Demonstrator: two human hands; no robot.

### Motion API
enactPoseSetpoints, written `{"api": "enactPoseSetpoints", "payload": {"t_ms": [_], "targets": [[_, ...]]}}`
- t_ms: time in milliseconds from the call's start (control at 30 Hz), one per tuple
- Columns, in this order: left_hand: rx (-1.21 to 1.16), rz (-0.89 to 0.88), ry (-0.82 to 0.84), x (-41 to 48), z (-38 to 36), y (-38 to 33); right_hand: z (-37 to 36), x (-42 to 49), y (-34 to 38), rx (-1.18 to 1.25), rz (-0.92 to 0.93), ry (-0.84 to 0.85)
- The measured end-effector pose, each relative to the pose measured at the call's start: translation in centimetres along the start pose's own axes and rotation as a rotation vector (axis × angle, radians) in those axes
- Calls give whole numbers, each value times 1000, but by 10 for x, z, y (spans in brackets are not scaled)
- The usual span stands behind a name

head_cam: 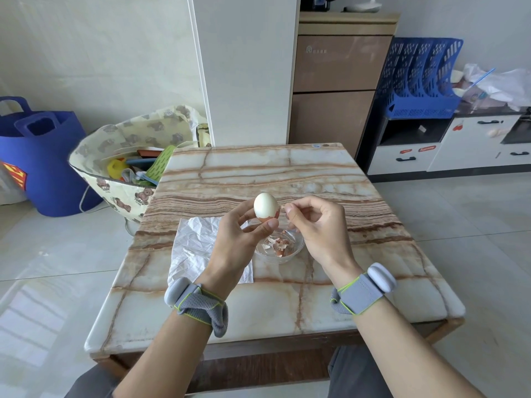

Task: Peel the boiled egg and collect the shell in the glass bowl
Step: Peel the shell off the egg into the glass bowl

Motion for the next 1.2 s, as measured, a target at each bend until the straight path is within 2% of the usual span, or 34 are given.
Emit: {"api": "enactPoseSetpoints", "payload": {"t_ms": [667, 867, 1200], "targets": [[14, 33, -10, 1, 5, 1, -1, 1, -14, -28, -72, -1], [31, 52, -4, 1, 3, 3, -3, 0, -10, -63, -21, 62], [11, 83, 24, 1, -1, 8, -5, -2, -1, 30, 69, 134]]}}
Point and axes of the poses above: each hand's wrist, its own x-axis towards the middle knuckle, its own z-axis out of the back of the hand, y = z × x, the point moved 6 cm from there along x, towards the middle knuckle, and after that the axes turned 13 degrees about -x, right-handed, at the moved point
